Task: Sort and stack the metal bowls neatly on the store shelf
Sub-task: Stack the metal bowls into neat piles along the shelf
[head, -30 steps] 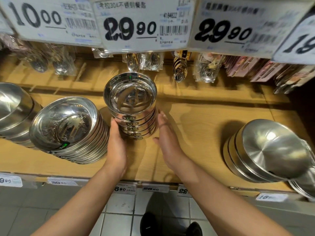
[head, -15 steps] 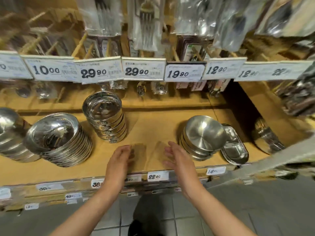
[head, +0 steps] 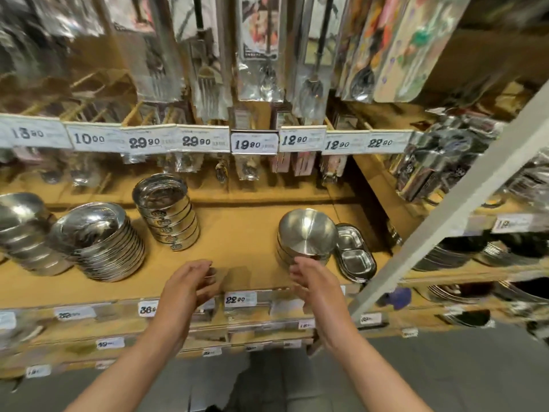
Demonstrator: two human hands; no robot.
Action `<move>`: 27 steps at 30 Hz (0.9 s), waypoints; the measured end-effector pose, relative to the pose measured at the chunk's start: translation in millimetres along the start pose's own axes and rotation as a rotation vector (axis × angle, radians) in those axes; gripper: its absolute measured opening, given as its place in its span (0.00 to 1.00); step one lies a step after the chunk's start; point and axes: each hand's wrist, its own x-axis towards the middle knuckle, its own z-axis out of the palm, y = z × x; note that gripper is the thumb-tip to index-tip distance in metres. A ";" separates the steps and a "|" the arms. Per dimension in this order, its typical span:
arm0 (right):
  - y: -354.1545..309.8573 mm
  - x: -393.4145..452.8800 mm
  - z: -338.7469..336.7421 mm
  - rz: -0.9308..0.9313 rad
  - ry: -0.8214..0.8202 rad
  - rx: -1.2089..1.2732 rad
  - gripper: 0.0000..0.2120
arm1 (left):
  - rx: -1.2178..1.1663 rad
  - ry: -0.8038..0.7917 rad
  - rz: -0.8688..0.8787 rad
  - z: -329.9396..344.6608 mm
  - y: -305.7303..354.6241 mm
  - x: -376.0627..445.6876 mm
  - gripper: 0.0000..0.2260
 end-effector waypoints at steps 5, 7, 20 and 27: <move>17.3 -13.5 20.3 0.031 -0.100 0.002 0.07 | -0.099 0.155 -0.036 -52.6 -11.5 -29.7 0.06; 20.7 -19.0 39.3 0.044 -0.149 -0.014 0.07 | -0.137 0.227 -0.034 -77.1 -8.6 -40.4 0.06; 45.2 -90.7 201.5 0.003 -0.361 -0.111 0.07 | -0.263 0.474 0.017 -304.8 10.4 -110.4 0.08; 65.5 -138.4 289.2 0.040 -0.398 -0.105 0.09 | -0.297 0.425 0.036 -373.6 23.6 -108.7 0.08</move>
